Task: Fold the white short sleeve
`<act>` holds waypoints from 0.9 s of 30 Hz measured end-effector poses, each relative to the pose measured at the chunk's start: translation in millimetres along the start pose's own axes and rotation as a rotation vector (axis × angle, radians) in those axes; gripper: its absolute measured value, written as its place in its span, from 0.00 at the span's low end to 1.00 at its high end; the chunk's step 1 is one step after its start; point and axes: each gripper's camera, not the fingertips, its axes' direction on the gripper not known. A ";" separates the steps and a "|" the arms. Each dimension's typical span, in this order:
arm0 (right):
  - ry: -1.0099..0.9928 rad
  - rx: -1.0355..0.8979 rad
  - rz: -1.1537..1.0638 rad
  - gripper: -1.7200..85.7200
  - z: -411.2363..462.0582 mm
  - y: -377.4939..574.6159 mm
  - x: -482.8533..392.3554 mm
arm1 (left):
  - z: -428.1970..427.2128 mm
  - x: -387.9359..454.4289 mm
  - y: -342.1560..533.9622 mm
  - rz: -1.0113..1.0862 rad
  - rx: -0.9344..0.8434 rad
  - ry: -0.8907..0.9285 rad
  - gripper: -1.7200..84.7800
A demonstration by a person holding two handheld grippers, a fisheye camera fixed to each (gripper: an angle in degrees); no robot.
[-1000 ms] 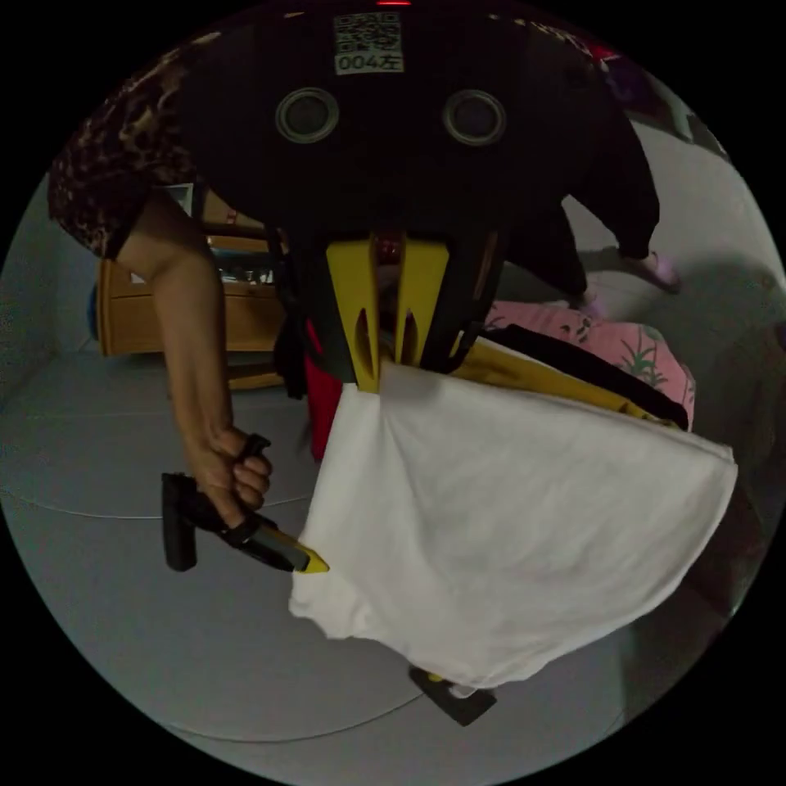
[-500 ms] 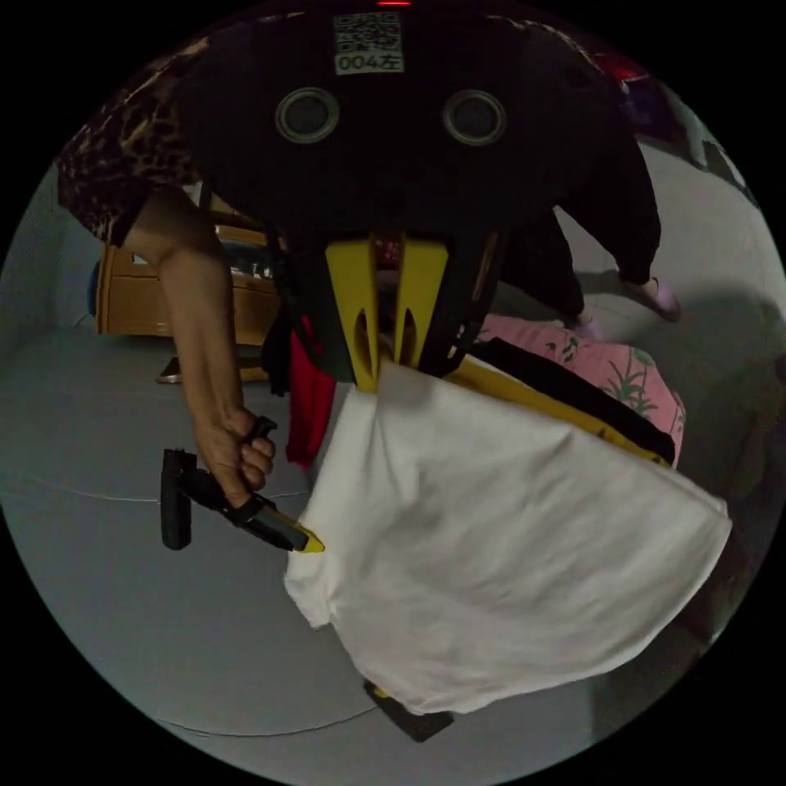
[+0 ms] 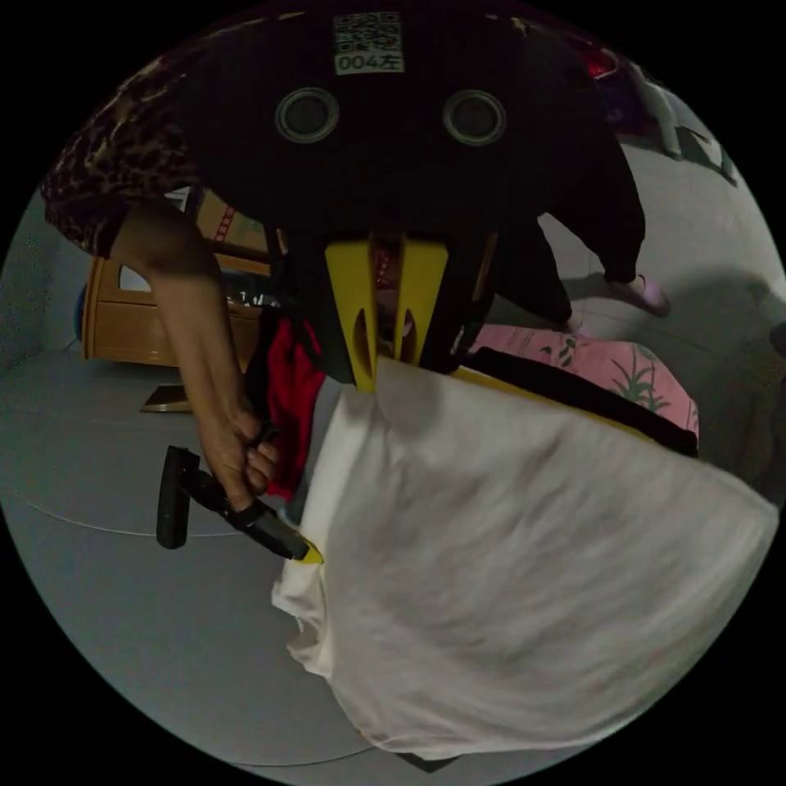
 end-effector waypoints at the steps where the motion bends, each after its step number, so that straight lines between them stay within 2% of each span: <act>1: 0.004 -0.004 0.001 0.07 -1.6 -1.7 -1.6 | -1.3 0.6 2.1 0.003 0.004 0.009 0.09; 4: 0.067 0.051 0.059 0.10 -26.3 -3.9 -2.8 | -9.7 7.0 9.0 0.039 -0.008 -0.016 0.08; 6: 0.138 0.158 0.109 0.11 -55.2 -0.5 -7.9 | -16.5 8.7 15.8 0.055 -0.007 -0.028 0.08; 9: 0.120 0.271 -0.027 0.11 -71.9 -5.4 -50.7 | -23.8 9.2 24.3 0.055 -0.008 -0.030 0.08; 11: 0.114 0.192 -0.099 0.12 -51.6 -21.3 -72.6 | -29.1 10.4 29.0 0.058 -0.011 -0.031 0.08; 14: 0.156 -0.001 -0.070 0.13 0.4 -47.6 -67.7 | -42.9 12.1 41.3 0.078 -0.016 -0.036 0.07; 16: 0.084 0.010 -0.018 0.13 -0.7 -52.7 -62.5 | -59.1 10.8 52.4 0.090 -0.006 -0.033 0.06; 22: -0.004 0.185 -0.081 0.14 -64.6 -51.0 -128.1 | -164.8 -18.5 101.9 0.074 0.212 -0.094 0.04; 25: -0.094 0.176 -0.198 0.10 -52.9 -66.3 -198.4 | -234.6 -53.9 133.0 -0.020 0.381 -0.096 0.04; 27: -0.179 0.139 -0.279 0.06 -19.5 -85.3 -267.3 | -293.8 -78.4 165.8 -0.041 0.521 -0.195 0.03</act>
